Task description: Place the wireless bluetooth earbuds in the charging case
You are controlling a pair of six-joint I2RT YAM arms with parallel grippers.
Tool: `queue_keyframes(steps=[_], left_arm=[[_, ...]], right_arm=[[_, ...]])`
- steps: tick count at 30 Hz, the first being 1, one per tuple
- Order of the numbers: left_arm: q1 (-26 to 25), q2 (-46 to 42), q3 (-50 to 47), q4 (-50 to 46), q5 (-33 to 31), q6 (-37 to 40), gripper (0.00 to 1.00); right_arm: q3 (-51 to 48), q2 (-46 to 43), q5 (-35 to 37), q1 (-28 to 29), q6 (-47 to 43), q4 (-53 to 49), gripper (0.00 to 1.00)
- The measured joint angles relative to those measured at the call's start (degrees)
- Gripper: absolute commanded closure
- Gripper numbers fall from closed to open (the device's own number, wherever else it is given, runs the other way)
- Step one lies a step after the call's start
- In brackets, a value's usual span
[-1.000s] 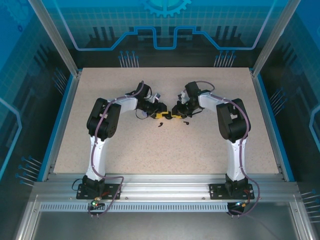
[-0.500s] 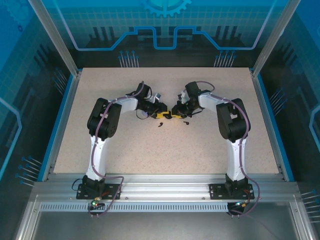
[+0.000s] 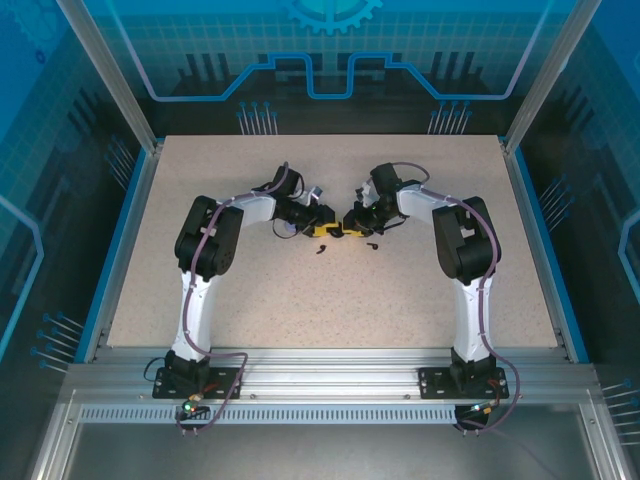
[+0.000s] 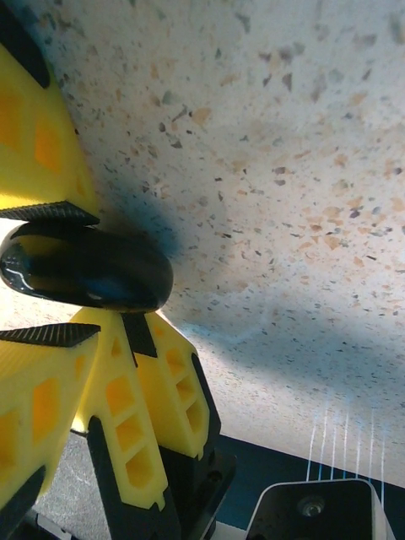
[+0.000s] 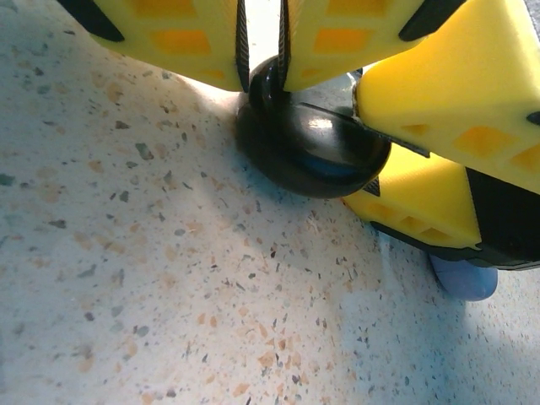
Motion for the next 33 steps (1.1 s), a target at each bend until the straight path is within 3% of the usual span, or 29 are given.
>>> queue_keyframes(steps=[4, 15, 25, 33], left_arm=[[-0.2, 0.3, 0.0, 0.1, 0.3, 0.0, 0.76], [-0.7, -2.1, -2.6, 1.0, -0.3, 0.3, 0.79], [-0.8, -22.8, -9.8, 8.3, -1.1, 2.5, 0.72], [-1.0, -37.4, -17.0, 17.0, -0.8, 4.9, 0.71]], right_arm=[[0.0, 0.0, 0.1, 0.0, 0.0, 0.3, 0.81], [-6.4, -5.7, -0.1, -1.6, -0.1, 2.5, 0.73], [-12.7, -29.3, -8.7, -6.8, -5.8, 5.7, 0.62], [-13.2, -39.2, -19.4, -7.4, -9.9, 7.3, 0.52]])
